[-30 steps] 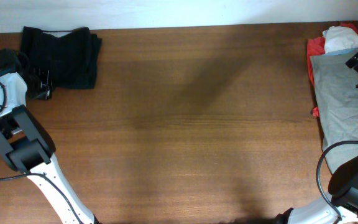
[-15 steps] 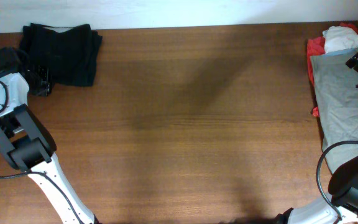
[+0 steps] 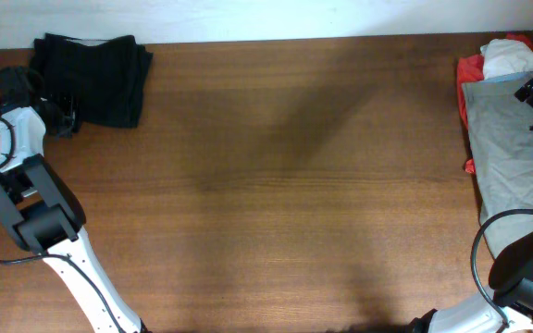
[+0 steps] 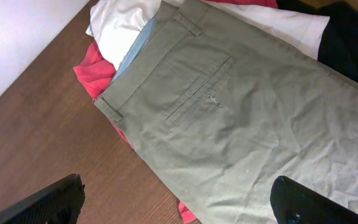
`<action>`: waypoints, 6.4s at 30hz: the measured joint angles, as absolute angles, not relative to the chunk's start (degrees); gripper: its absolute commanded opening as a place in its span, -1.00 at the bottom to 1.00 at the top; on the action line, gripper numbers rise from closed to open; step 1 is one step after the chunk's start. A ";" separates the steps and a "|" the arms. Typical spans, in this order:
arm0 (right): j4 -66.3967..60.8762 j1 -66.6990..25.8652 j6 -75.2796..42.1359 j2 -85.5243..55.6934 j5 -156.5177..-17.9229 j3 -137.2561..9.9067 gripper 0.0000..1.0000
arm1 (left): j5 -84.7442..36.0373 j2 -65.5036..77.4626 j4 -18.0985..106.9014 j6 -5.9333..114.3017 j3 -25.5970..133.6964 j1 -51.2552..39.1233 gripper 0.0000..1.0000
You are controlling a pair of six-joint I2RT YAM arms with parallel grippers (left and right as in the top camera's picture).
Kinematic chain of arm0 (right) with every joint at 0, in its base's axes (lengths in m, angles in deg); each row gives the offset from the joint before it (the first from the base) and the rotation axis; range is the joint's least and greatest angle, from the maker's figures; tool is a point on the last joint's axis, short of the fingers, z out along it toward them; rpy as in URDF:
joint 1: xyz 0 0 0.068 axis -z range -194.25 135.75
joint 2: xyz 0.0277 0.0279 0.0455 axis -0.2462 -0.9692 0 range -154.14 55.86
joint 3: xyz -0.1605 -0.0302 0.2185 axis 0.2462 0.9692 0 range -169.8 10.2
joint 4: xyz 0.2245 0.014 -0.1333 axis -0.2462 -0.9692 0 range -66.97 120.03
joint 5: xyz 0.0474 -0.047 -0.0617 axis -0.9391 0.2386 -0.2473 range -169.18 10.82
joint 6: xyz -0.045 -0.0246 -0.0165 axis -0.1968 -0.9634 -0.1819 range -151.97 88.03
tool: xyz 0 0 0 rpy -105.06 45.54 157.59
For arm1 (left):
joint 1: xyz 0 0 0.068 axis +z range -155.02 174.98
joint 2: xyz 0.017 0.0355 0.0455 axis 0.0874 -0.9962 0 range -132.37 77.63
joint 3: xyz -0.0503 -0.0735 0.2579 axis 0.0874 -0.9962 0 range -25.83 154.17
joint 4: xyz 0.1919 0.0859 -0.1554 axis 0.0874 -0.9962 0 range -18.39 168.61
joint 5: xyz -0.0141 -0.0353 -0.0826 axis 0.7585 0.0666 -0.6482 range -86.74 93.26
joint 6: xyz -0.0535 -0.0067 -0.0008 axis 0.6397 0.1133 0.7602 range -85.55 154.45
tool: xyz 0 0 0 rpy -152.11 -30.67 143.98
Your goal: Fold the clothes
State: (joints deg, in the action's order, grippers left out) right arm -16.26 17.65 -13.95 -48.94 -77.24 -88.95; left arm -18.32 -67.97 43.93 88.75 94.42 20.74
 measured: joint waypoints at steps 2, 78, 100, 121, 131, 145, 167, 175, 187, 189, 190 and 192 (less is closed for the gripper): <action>-16.26 17.65 -13.95 -48.94 -77.24 -88.95 0.97 | -18.85 -67.97 43.01 88.71 94.90 20.65 0.07; -16.26 17.65 -13.95 -48.94 -77.24 -88.95 0.97 | -3.41 0.59 -10.97 53.47 89.13 7.32 0.98; -16.24 17.65 -13.97 -48.94 -77.09 -88.95 0.97 | -2.32 33.29 18.18 45.52 52.59 -5.53 0.98; -16.30 17.65 -13.97 -48.94 -77.05 -88.95 0.97 | -1.16 74.38 79.36 25.19 -18.43 -5.77 0.98; -16.28 17.65 -13.93 -48.94 -77.05 -88.95 0.97 | 2.27 76.74 74.07 23.92 -24.99 -5.12 0.98; -16.28 17.65 -13.95 -48.94 -77.05 -88.95 0.97 | 2.66 76.79 74.01 23.92 -24.99 -4.77 0.98; -16.34 16.49 -13.95 -46.99 -77.05 -88.86 0.97 | 2.66 76.79 74.01 23.92 -24.99 -4.77 0.98; -16.26 6.70 -13.93 -23.43 -77.07 -88.65 0.97 | 2.68 76.79 74.01 23.92 -24.99 -4.77 0.99; -18.03 -2.42 -13.97 5.88 -77.05 -89.00 0.97 | 2.68 76.79 73.98 23.90 -24.99 -4.77 0.98; -20.39 -2.42 -13.91 9.01 -77.02 -87.20 0.97 | 2.68 76.79 74.01 23.92 -24.99 -4.79 0.99; -20.83 -2.44 -13.93 10.60 -77.05 -85.32 0.97 | 2.68 76.79 73.96 23.90 -24.99 -4.77 0.98; -19.93 -2.48 -13.69 15.08 -77.05 -78.09 0.97 | 2.71 76.79 73.96 23.90 -24.99 -4.77 0.99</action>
State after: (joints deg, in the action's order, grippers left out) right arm -19.93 -2.48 -13.69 15.08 -77.05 -78.09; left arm 2.71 76.79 73.96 23.90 -24.99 -4.77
